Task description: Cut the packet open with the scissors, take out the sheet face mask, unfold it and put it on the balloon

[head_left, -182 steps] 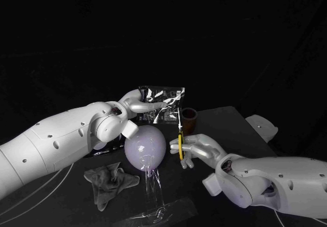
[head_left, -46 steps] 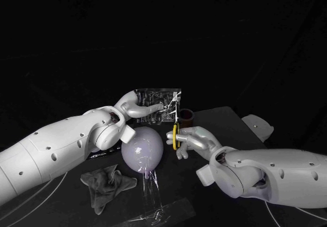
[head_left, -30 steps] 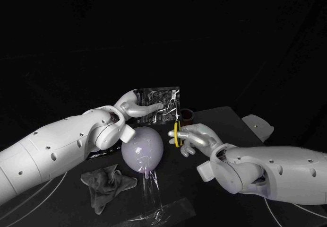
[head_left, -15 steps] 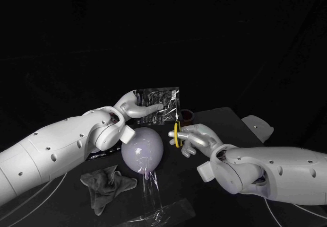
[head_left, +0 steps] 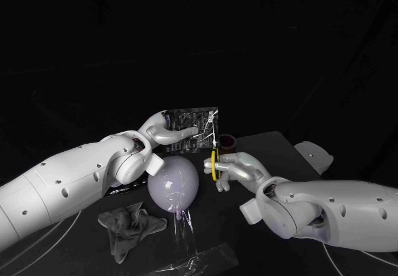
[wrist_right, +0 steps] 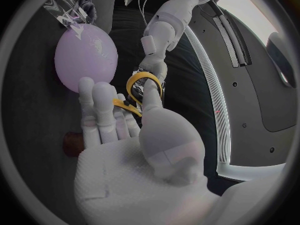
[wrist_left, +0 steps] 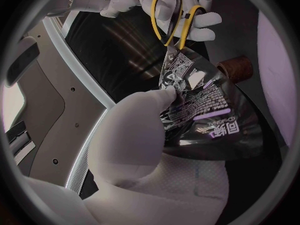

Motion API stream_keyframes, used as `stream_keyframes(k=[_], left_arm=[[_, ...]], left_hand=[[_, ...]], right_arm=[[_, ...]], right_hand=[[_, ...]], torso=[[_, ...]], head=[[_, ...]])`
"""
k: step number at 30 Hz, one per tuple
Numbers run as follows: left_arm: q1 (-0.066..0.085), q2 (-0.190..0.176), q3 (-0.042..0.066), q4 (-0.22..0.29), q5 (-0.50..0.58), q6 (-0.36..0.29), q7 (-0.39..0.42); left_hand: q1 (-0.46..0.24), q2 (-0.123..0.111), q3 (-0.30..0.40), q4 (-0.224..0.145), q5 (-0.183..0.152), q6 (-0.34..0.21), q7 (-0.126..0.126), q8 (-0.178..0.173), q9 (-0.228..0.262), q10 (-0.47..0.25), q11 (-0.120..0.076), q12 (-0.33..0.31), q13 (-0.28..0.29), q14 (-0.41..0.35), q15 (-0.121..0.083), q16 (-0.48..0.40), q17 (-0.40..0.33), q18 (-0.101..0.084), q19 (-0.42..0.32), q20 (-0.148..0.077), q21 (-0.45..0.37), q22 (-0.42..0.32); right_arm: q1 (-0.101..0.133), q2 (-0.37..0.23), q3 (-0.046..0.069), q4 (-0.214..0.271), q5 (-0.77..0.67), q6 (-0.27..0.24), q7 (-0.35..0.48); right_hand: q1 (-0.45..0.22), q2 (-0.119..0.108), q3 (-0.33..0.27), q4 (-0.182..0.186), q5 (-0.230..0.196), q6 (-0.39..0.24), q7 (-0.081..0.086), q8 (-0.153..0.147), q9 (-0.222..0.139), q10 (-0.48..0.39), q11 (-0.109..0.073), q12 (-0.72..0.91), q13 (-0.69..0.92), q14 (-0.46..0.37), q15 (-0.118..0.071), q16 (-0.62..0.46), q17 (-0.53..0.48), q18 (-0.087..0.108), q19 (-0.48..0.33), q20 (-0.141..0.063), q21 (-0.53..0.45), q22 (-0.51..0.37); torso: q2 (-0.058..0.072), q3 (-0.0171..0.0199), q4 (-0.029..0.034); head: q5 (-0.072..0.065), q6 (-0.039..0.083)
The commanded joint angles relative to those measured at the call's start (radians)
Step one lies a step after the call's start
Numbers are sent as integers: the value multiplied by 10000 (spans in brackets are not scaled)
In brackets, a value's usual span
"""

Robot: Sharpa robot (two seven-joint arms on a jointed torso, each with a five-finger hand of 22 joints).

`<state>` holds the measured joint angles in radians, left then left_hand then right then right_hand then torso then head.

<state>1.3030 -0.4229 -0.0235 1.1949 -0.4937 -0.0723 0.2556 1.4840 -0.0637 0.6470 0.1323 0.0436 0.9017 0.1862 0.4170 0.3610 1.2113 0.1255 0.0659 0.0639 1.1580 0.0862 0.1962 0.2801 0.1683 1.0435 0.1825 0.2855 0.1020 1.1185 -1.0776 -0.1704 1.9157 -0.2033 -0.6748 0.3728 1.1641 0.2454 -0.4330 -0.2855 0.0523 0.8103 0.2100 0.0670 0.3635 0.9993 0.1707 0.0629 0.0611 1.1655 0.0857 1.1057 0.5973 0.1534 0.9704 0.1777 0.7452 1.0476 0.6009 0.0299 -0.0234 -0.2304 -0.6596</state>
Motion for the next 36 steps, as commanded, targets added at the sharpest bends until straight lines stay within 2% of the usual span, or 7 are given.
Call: stream_keyframes(k=[1,12,24,36], left_arm=[[-9,13,-4,44,-168,169,142],[-16,-59,-11,99,-623,169,321],[-89,-50,-16,147,-816,206,449],[-123,-61,-18,125,-774,82,533]], left_hand=[[-44,90,-3,-67,54,49,13,25,416,57,13,-34,-3,6,-38,-13,20,138,48,0,29,4],[-47,92,-3,-75,54,51,12,26,419,58,12,-34,-3,9,-39,-14,21,138,49,-1,31,4],[-49,93,-3,-82,54,53,11,26,422,58,11,-34,-3,10,-40,-15,22,138,48,-2,32,3],[-53,97,-2,-92,54,55,10,26,427,57,11,-34,-3,10,-40,-19,23,137,47,-3,34,3]], right_arm=[[36,-1,31,-43,-351,389,74],[125,-16,33,-164,-298,404,57],[523,28,36,-345,-251,443,42],[642,50,36,-562,-177,504,-57]], right_hand=[[-32,-50,-303,14,-47,-106,347,-31,-22,-137,26,-15,12,-104,36,-22,-52,214,-81,44,-68,-27],[-45,-31,-296,20,-46,-103,361,-14,-22,-130,31,3,19,-115,43,-7,-55,225,-92,62,-72,-36],[-62,6,-291,24,-46,-41,356,31,-9,-110,31,22,28,-121,48,32,-59,247,-103,92,-71,-48],[-84,17,-295,32,-47,-7,355,53,-2,-98,30,29,30,-114,48,57,-59,258,-102,104,-65,-51]], torso=[[-9,-1,10],[2,-3,8],[-2,-7,14],[-3,-6,14]], head=[[4,17],[-33,51],[-88,146],[-107,166]])
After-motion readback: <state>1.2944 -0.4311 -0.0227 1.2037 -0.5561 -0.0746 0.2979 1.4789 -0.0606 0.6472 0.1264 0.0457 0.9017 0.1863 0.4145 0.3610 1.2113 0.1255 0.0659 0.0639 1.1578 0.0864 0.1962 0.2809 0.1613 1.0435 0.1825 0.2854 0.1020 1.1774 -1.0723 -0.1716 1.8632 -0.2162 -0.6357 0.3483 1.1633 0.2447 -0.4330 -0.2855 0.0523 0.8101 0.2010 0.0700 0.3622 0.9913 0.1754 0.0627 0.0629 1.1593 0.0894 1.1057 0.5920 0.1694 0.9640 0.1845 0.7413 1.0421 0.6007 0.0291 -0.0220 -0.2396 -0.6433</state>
